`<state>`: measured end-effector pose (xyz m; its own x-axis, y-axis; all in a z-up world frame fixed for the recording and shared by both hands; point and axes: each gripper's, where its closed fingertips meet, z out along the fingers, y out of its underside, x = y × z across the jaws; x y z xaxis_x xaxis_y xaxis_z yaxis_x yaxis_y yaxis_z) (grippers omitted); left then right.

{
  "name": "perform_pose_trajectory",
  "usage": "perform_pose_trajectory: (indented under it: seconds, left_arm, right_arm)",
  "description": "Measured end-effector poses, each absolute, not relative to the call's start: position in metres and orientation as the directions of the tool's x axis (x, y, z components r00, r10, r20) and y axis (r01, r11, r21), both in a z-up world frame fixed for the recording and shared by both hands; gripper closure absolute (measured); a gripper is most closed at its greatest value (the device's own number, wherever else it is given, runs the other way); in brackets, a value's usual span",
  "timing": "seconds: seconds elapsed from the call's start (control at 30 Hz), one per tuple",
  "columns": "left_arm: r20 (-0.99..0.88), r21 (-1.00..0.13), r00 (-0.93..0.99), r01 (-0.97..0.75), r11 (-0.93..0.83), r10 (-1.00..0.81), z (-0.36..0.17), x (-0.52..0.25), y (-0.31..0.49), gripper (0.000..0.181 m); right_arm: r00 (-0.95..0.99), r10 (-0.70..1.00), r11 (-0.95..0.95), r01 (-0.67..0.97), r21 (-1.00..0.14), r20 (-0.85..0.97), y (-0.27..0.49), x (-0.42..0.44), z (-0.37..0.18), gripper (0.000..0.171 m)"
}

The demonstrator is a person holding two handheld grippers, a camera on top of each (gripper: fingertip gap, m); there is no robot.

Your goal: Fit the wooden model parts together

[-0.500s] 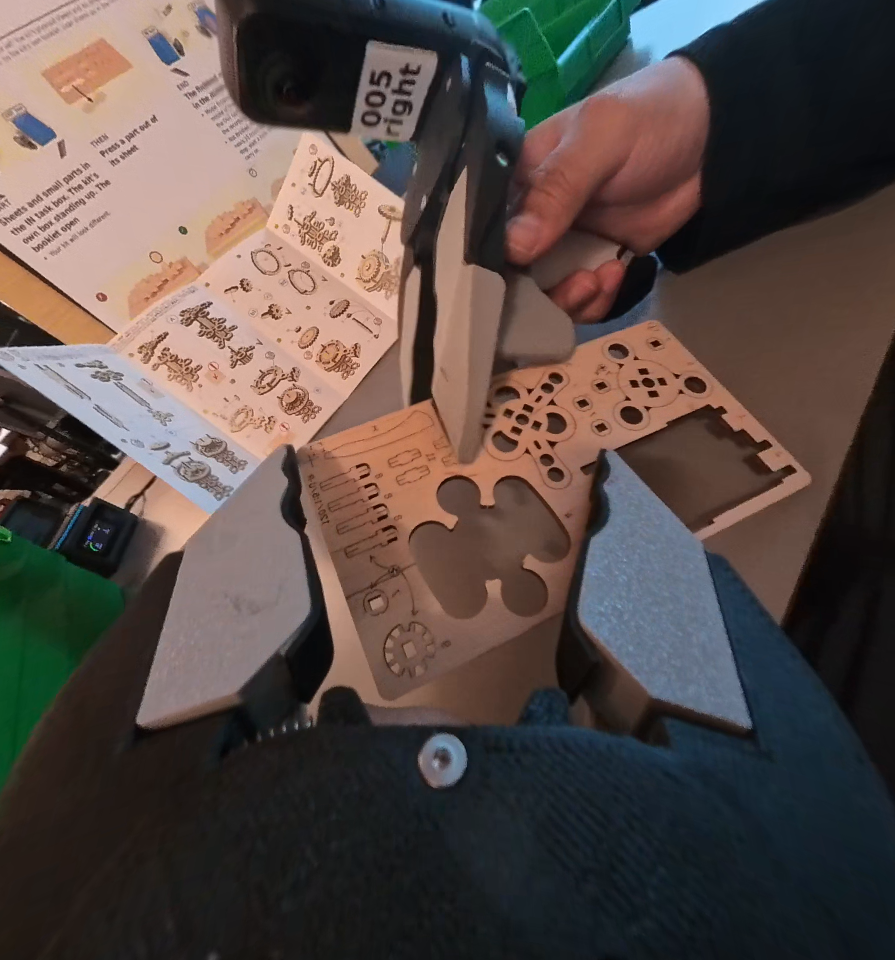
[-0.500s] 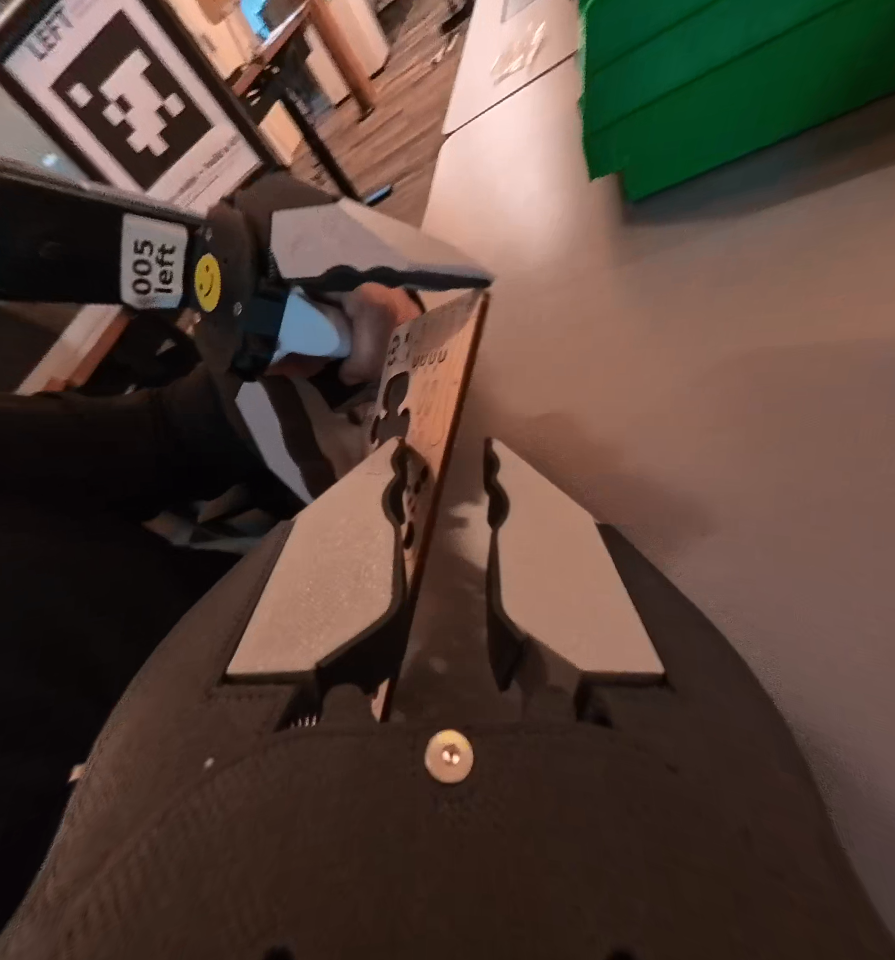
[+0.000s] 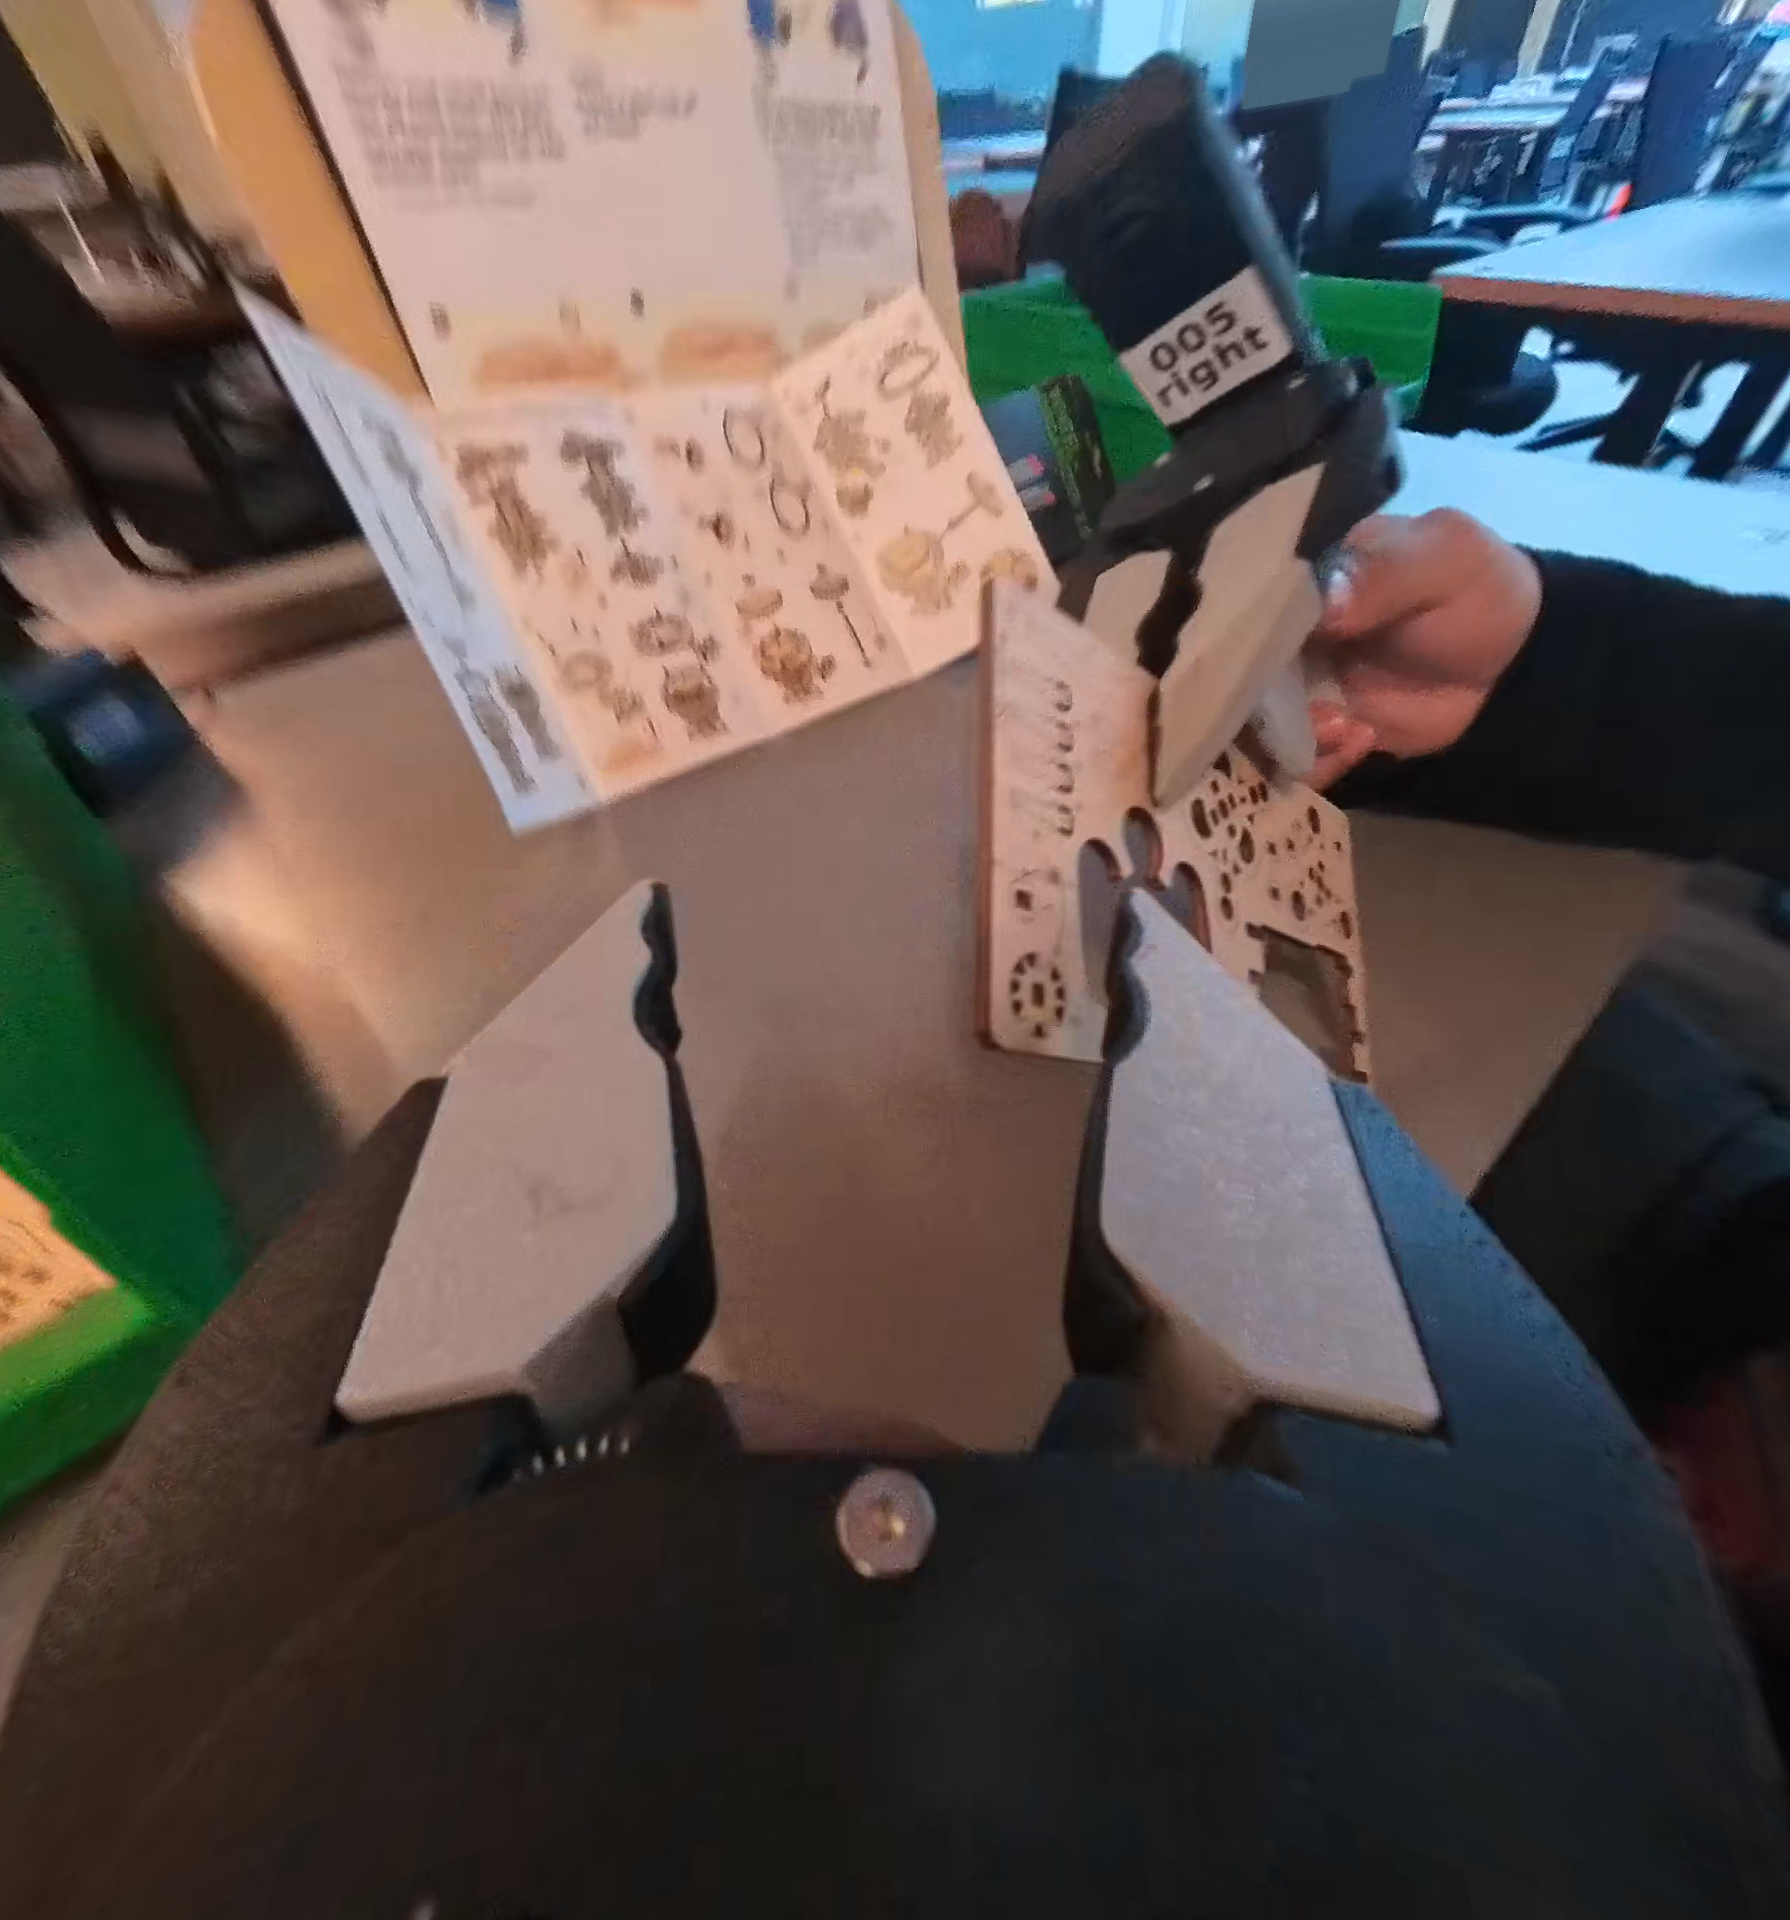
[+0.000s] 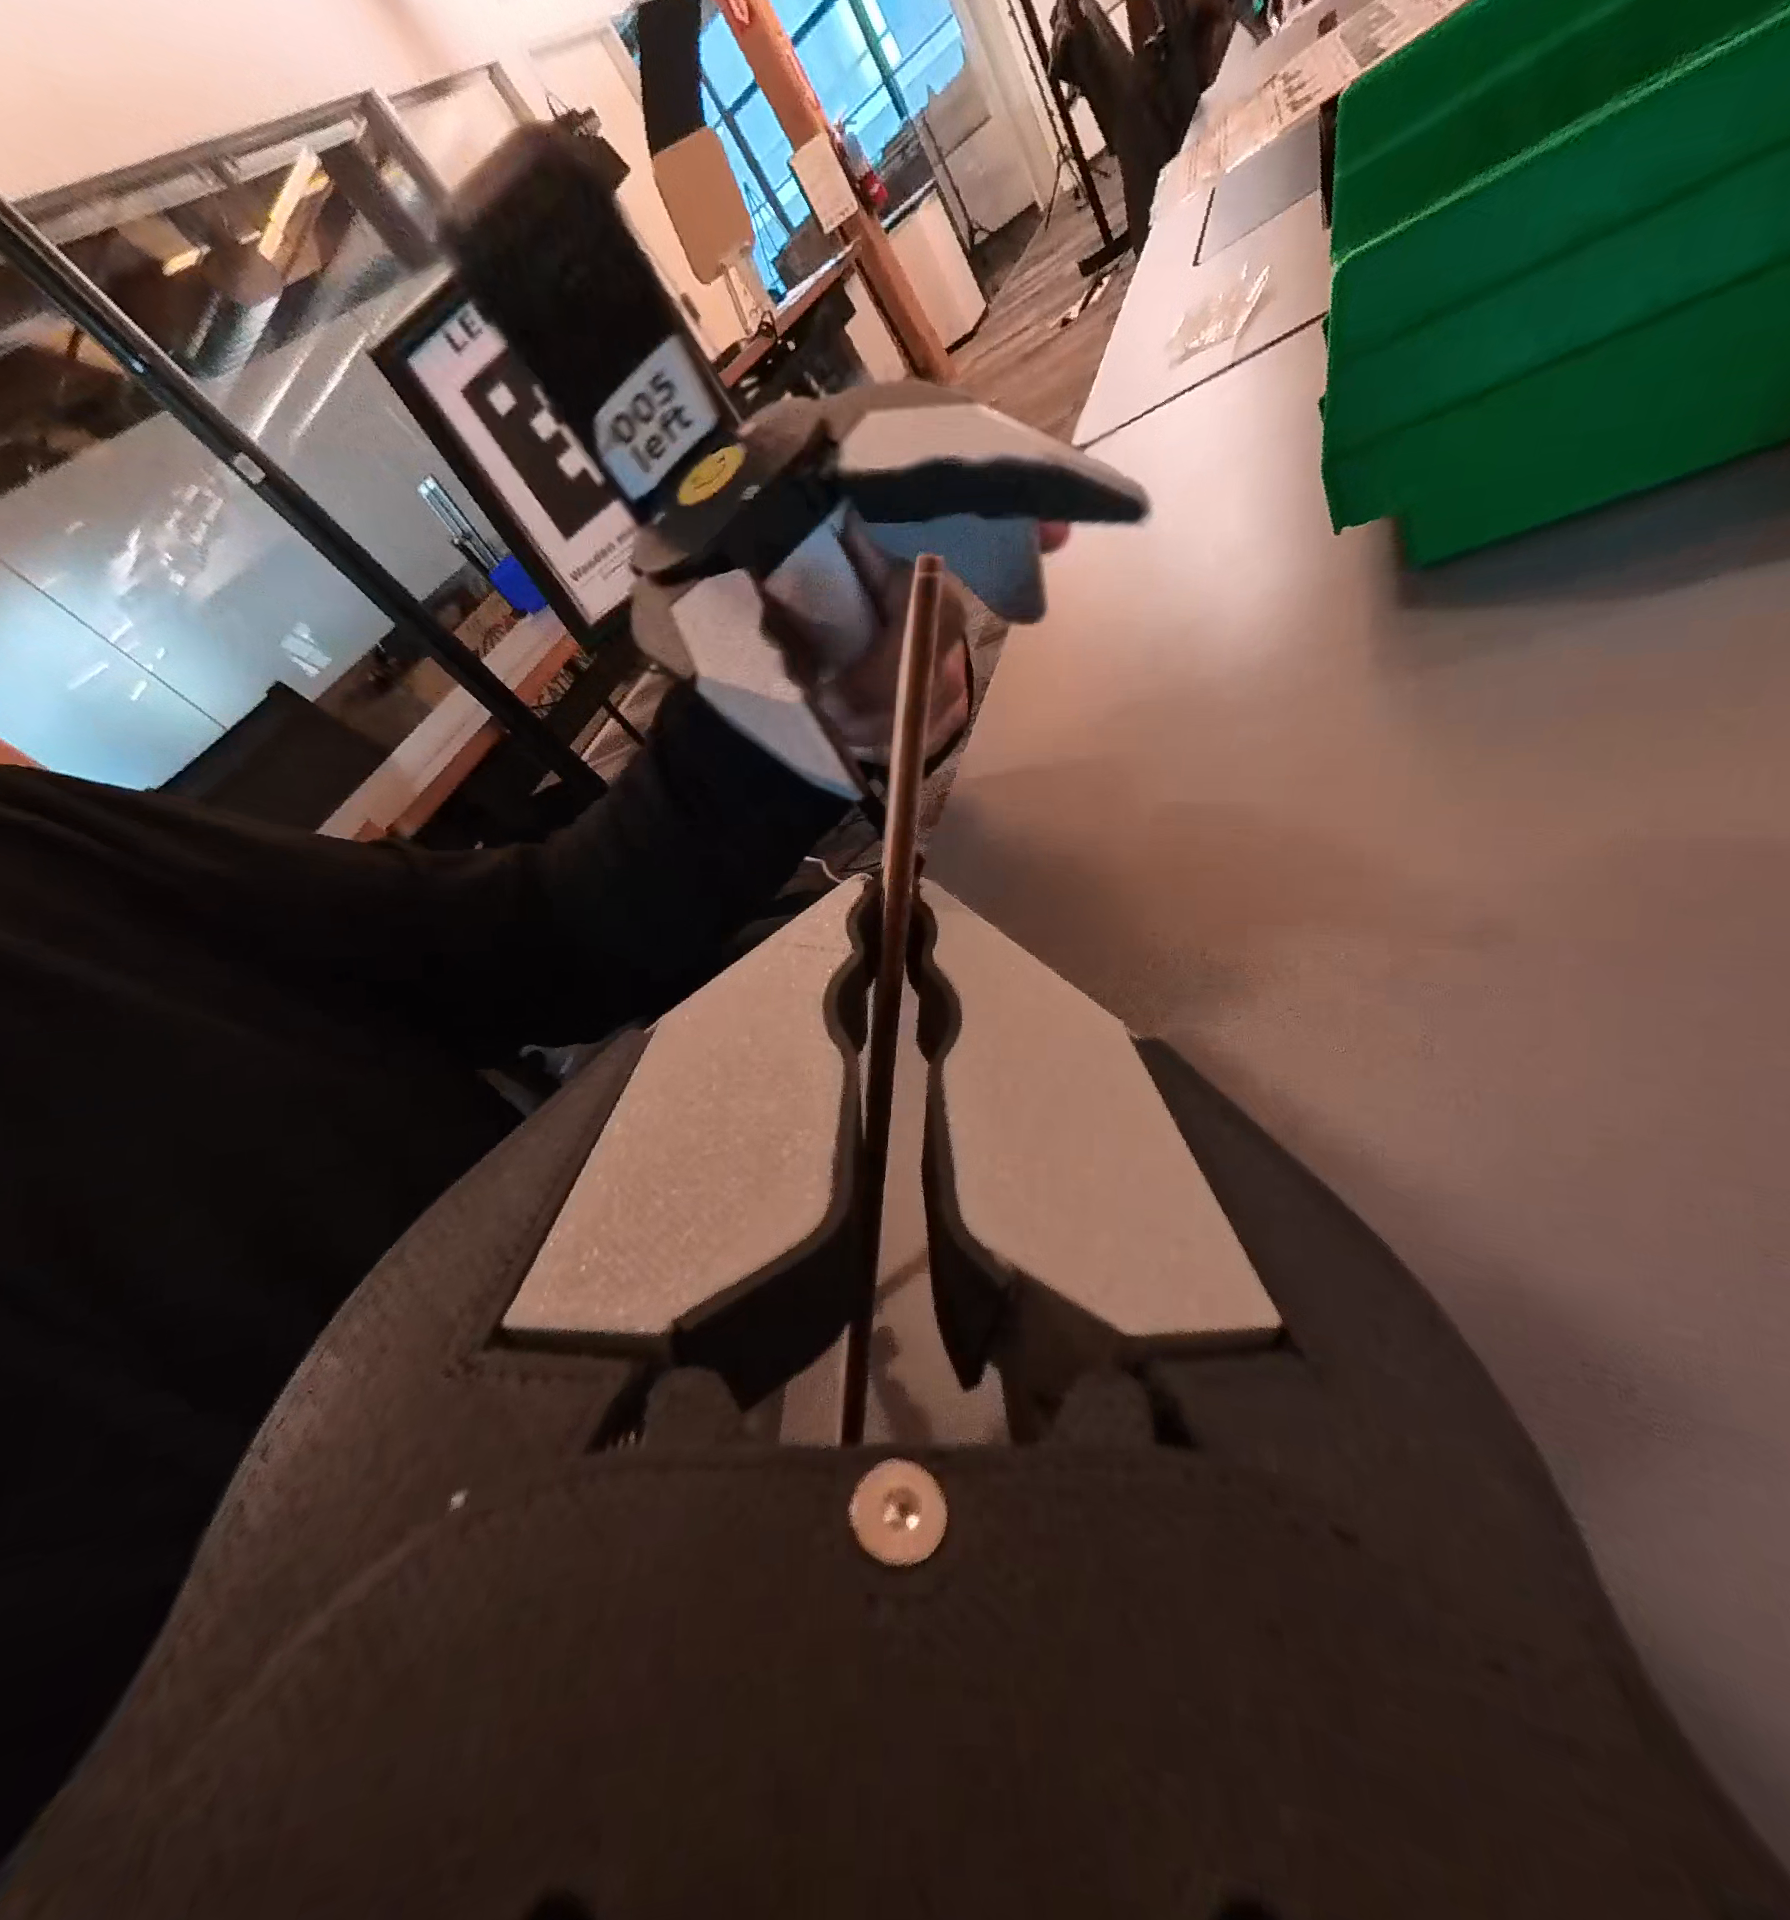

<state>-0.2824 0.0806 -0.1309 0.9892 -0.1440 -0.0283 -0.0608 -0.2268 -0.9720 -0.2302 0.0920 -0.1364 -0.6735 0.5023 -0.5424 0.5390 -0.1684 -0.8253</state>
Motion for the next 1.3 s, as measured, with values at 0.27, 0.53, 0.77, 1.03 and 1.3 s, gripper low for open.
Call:
perform_pose_trajectory:
  seconds: [0.27, 0.53, 0.77, 1.03, 1.3]
  left_arm:
    - [0.128, -0.956, 0.953, 0.045, -0.289, -0.273, -0.146, -0.262, 0.084, 0.164]
    - [0.207, -0.960, 0.959, 0.162, -0.228, -0.192, -0.133, -0.289, 0.079, 0.166]
    - [0.170, -0.979, 0.985, 0.168, -0.118, -0.006, -0.116, -0.337, 0.062, 0.166]
    - [0.231, -0.972, 0.973, 0.231, 0.042, -0.003, -0.089, -0.347, 0.049, 0.166]
    - [0.217, -0.976, 0.975, 0.218, 0.012, -0.037, -0.097, -0.334, 0.060, 0.166]
  right_arm:
    - [-0.646, 0.553, -0.154, 0.540, -0.827, -0.525, 0.099, -0.234, -0.144, 0.169]
    - [-0.572, 0.653, -0.185, 0.515, -0.837, -0.496, 0.120, -0.244, -0.148, 0.134]
    - [-0.526, 0.679, -0.256, 0.484, -0.837, -0.512, 0.136, -0.249, -0.143, 0.125]
    - [-0.541, 0.660, -0.320, 0.424, -0.847, -0.520, 0.141, -0.250, -0.130, 0.133]
    - [-0.592, 0.605, -0.324, 0.428, -0.844, -0.533, 0.130, -0.246, -0.126, 0.159]
